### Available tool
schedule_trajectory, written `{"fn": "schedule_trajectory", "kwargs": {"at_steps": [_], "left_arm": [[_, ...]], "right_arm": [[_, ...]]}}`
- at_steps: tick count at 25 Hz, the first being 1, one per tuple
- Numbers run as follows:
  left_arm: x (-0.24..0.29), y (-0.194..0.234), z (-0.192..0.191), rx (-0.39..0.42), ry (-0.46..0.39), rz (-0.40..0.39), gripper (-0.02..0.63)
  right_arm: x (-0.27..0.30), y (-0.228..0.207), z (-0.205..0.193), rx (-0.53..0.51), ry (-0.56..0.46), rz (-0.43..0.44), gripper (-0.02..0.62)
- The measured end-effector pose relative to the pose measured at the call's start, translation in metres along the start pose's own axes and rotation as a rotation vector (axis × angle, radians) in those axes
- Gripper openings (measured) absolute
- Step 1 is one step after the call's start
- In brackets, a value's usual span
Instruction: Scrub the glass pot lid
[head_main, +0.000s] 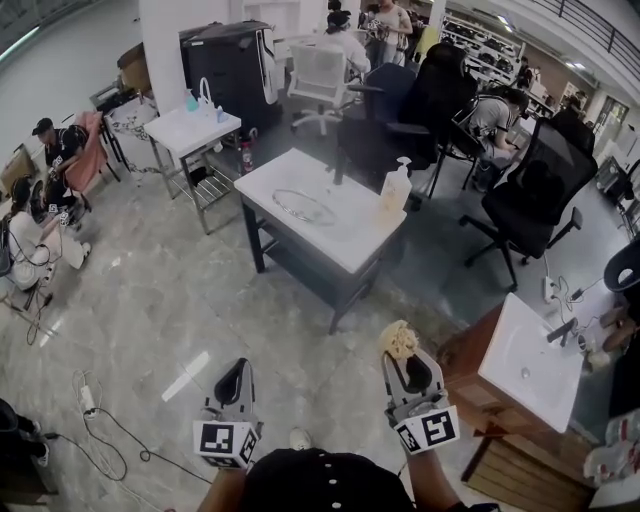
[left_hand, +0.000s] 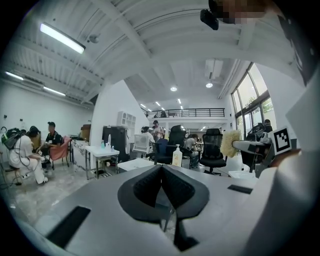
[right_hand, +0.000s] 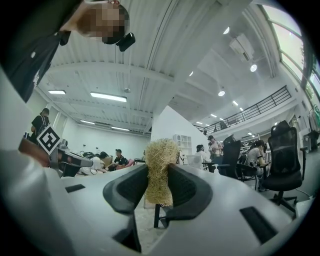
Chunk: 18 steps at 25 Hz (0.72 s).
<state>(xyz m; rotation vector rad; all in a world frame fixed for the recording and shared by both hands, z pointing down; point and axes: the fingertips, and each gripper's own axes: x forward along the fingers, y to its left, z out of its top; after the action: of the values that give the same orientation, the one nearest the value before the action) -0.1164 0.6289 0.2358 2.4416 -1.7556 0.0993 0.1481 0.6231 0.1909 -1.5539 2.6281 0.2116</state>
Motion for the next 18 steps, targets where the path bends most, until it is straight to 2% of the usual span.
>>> {"fn": "schedule_trajectory", "kwargs": {"at_steps": [9,18], "left_arm": [[0.037,0.036,-0.001,0.001,0.013,-0.030,0.026],[0.078,0.038,-0.015,-0.014,0.048,-0.057,0.026]], "right_arm": [[0.043,0.004,-0.008,-0.008,-0.005,-0.025,0.133],[0.067,-0.025,-0.023,0.004,0.017,-0.055,0.133]]}}
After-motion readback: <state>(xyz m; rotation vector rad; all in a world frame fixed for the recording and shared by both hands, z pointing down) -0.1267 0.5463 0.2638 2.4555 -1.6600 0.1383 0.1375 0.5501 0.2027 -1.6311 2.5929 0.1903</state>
